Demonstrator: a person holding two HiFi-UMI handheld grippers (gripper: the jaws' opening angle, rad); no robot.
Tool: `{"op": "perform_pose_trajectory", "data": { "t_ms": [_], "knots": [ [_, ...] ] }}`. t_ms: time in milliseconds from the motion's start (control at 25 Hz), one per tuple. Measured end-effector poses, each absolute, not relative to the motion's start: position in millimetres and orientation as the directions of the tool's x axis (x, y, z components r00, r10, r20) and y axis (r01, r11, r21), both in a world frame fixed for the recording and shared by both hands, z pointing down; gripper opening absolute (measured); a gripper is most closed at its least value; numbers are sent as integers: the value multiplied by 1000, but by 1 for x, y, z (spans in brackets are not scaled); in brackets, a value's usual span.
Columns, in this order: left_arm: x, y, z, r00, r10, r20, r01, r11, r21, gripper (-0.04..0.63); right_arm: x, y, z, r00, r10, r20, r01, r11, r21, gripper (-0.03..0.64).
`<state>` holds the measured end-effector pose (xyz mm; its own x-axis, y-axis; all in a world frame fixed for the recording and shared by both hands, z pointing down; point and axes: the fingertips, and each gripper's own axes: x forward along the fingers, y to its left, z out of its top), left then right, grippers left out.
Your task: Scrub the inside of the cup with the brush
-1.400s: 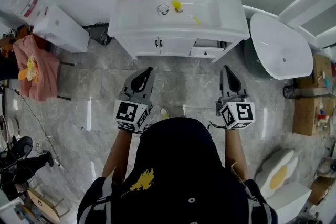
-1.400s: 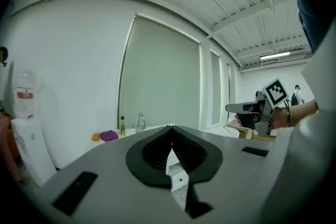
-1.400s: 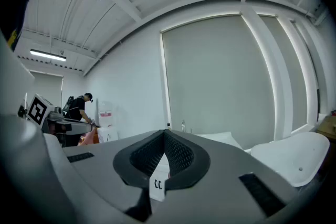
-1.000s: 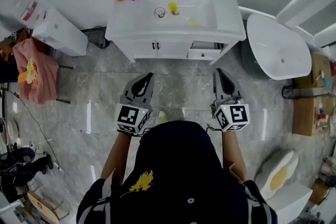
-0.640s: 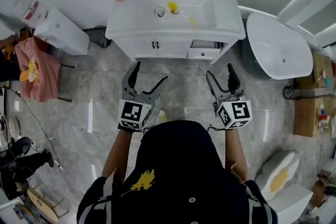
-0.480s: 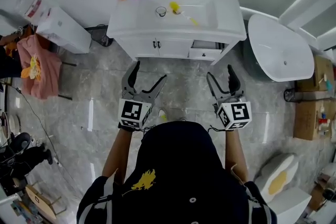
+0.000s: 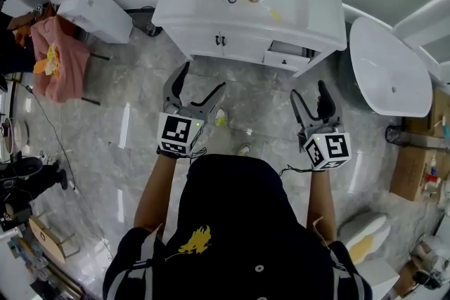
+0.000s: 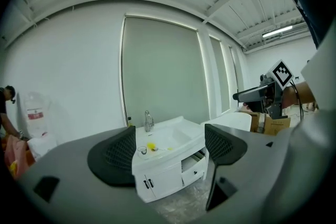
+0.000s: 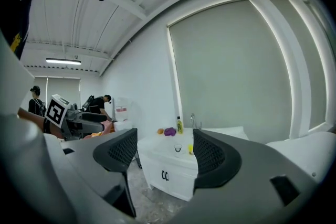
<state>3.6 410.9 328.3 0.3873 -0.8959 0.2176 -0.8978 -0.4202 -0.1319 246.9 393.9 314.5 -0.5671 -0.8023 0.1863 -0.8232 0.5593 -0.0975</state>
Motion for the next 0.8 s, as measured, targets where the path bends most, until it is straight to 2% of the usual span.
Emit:
{"op": "perform_pose_trajectory", "data": {
  "t_ms": [480, 800],
  "knots": [
    [-50, 280, 365, 426, -879, 214, -895, -444, -40, 423, 175, 276, 325, -562, -797, 220, -824, 564, -60, 354],
    [-103, 178, 403, 480, -847, 227, -877, -465, 121, 423, 126, 189, 322, -530, -803, 272, -837, 546, -21, 354]
  ]
}}
